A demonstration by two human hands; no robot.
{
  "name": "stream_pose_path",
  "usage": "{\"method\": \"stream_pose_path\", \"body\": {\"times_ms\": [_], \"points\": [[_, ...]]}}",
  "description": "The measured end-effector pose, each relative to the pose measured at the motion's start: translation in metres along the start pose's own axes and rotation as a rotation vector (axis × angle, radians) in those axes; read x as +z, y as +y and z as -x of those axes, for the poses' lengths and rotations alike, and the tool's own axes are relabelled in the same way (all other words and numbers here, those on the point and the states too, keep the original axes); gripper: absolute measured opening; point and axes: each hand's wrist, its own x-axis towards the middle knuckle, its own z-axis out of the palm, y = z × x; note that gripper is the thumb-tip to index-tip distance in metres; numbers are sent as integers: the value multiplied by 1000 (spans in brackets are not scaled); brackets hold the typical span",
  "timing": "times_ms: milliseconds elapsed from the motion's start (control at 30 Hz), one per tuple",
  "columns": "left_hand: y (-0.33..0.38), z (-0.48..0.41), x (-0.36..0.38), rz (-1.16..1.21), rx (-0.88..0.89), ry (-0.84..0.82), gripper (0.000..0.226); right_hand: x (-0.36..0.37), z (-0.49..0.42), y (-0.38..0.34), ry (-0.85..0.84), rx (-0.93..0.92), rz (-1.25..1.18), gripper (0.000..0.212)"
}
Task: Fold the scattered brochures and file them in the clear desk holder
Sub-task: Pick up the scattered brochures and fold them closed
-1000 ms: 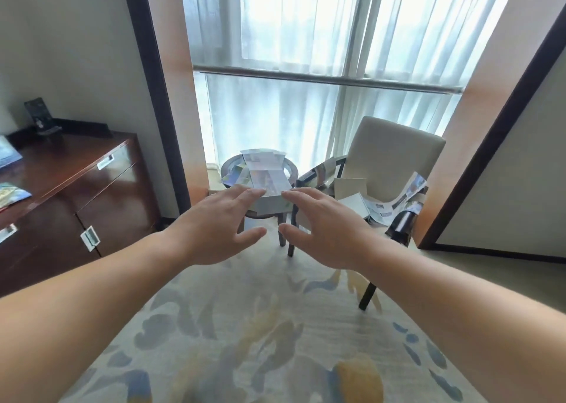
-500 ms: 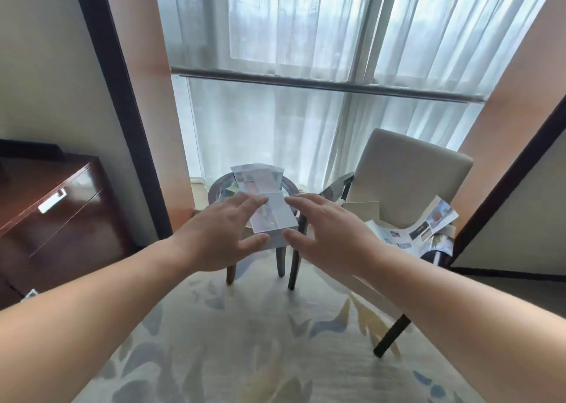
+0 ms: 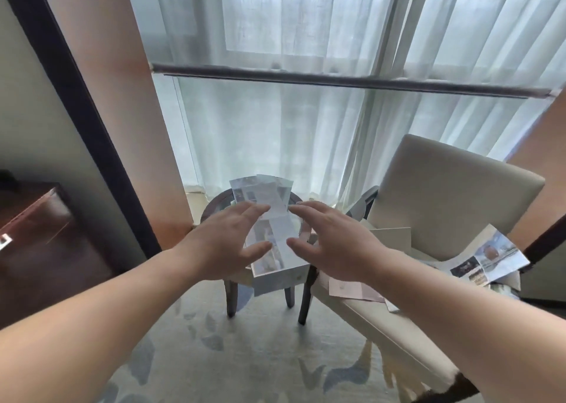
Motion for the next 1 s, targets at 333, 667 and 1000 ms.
{"method": "stream_pose_path", "body": {"times_ms": [333, 667, 1000], "points": [[-75, -114, 15, 17, -66, -48, 69, 26, -136, 67, -96, -40, -18, 66], [-178, -226, 51, 72, -29, -190, 71, 88, -253, 115, -207, 74, -25, 68], [-232, -294, 107, 119, -61, -318, 71, 144, -316, 171, -305, 132, -85, 69]]}}
